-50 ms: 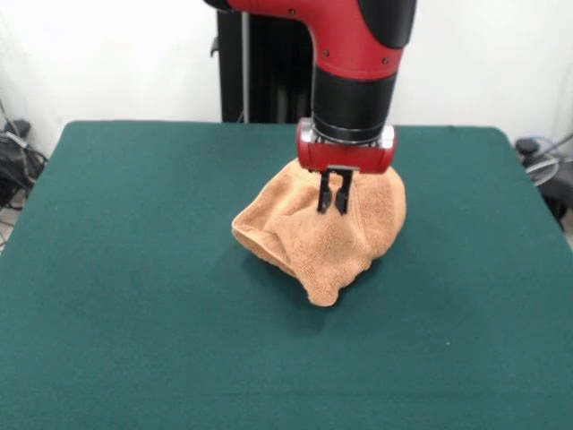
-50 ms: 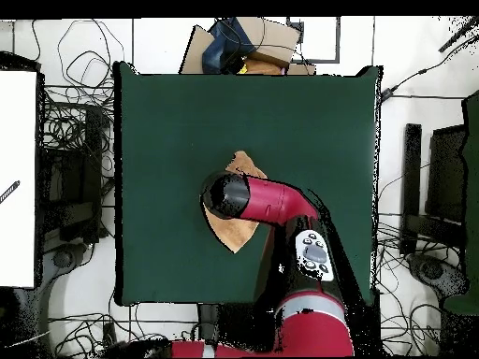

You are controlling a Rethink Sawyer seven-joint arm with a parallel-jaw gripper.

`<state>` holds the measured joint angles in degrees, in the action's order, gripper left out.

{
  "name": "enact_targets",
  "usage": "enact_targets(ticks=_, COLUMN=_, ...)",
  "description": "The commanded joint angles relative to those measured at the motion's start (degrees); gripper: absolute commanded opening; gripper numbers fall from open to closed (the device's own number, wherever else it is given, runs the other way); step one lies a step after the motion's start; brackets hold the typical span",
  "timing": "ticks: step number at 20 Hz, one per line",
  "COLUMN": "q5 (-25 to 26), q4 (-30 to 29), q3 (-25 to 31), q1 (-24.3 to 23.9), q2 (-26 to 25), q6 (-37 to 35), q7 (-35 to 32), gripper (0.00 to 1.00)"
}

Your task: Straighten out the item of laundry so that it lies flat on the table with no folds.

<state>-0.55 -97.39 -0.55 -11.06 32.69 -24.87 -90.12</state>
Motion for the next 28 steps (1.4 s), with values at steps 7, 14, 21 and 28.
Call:
enact_targets(ticks=7, q5=-2.37, q4=-7.32, q3=4.36, q1=-0.68, q2=2.95, q6=5.45, q7=-11.63, gripper=0.00)
enact_targets(ticks=14, q5=-2.30, q4=-7.83, q3=3.14, q1=0.27, q2=4.15, q6=5.28, q7=-11.99, gripper=0.00)
enact_targets(ticks=21, q5=-2.80, q4=-7.52, q3=2.78, q1=0.98, q2=5.14, q6=4.42, q7=-12.35, gripper=0.00)
enact_targets(ticks=28, q5=-3.41, q4=-6.22, q3=2.91, q1=0.87, q2=5.15, q6=2.81, q7=-12.19, gripper=0.00)
